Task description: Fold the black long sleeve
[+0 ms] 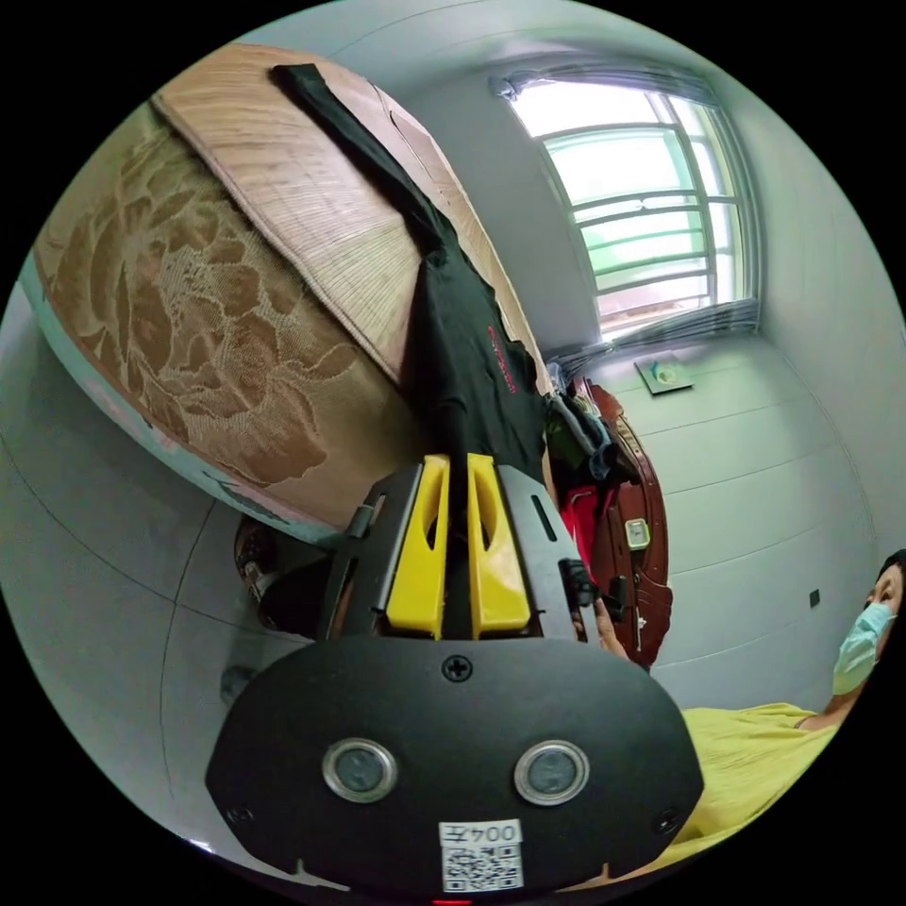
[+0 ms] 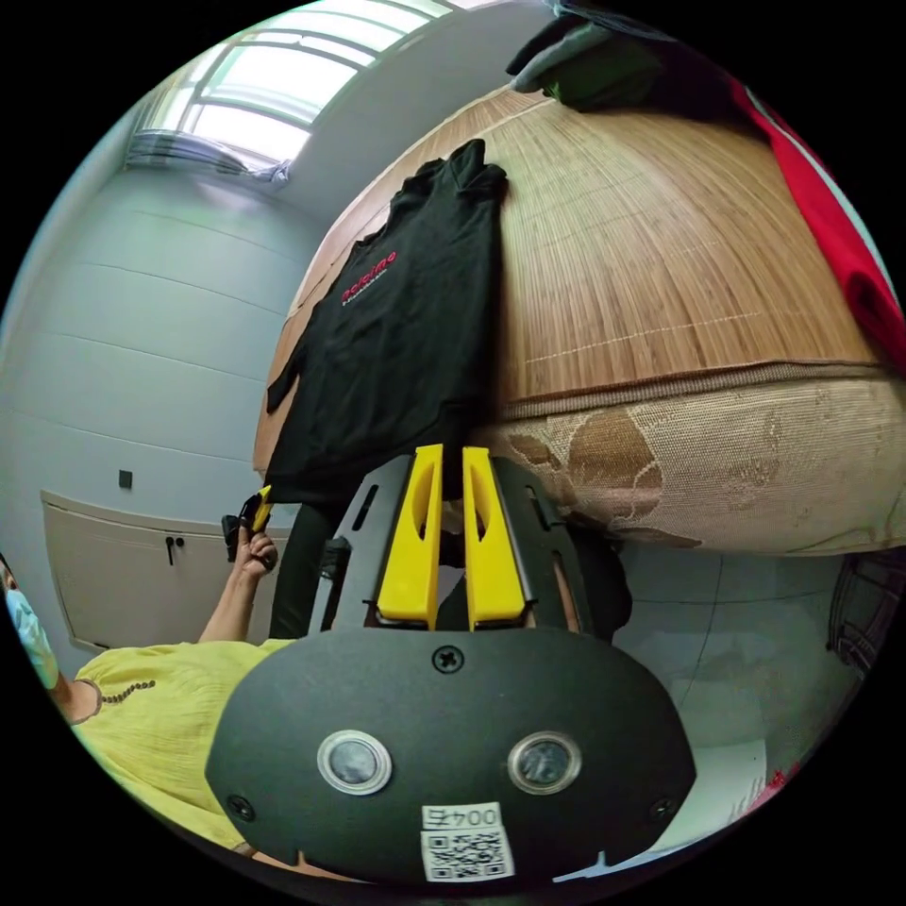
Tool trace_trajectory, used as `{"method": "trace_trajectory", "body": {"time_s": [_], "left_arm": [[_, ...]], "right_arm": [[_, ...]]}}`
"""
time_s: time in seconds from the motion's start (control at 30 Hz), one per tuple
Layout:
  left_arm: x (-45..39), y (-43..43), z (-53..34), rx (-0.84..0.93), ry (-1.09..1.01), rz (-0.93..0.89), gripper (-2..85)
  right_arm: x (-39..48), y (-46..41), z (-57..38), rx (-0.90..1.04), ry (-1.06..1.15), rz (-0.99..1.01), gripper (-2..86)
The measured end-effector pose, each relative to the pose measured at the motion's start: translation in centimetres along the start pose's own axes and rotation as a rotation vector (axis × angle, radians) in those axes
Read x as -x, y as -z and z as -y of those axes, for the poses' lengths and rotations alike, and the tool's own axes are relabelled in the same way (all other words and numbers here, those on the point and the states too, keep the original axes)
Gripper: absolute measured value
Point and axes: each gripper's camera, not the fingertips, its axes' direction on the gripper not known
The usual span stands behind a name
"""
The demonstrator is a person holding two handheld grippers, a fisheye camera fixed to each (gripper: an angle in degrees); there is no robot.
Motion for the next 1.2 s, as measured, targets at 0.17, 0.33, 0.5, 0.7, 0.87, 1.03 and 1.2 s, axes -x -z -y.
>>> {"method": "trace_trajectory", "body": {"time_s": [0.17,0.33,0.5,0.7,0.87,1.03,1.2], "left_arm": [[-3.4,0.6,-0.1,0.083,-0.084,0.099,2.9],[-3.0,-0.9,-2.6,0.162,-0.067,0.220,3.0],[-4.4,-1.0,-3.9,0.178,-0.082,0.284,3.3],[-12.9,-0.5,-2.2,0.048,-0.250,0.437,4.8],[-21.4,-11.7,2.3,0.088,-0.464,0.402,5.3],[-26.6,-27.2,7.0,0.135,-0.573,0.543,4.3],[-29.2,-35.7,9.6,0.139,-0.661,0.727,7.3]], "right_arm": [[2.5,1.8,-0.6,0.010,0.043,-0.016,1.8],[2.8,-0.6,-3.0,0.091,0.064,-0.079,2.9],[2.5,-2.4,-3.8,0.157,0.072,-0.080,2.6],[6.9,-1.3,-2.0,0.099,0.192,-0.281,4.0],[11.0,-4.4,3.0,-0.033,0.264,-0.294,5.1],[15.5,-12.6,9.1,-0.048,0.335,-0.359,8.5],[17.3,-18.2,13.0,-0.066,0.367,-0.433,13.4]]}}
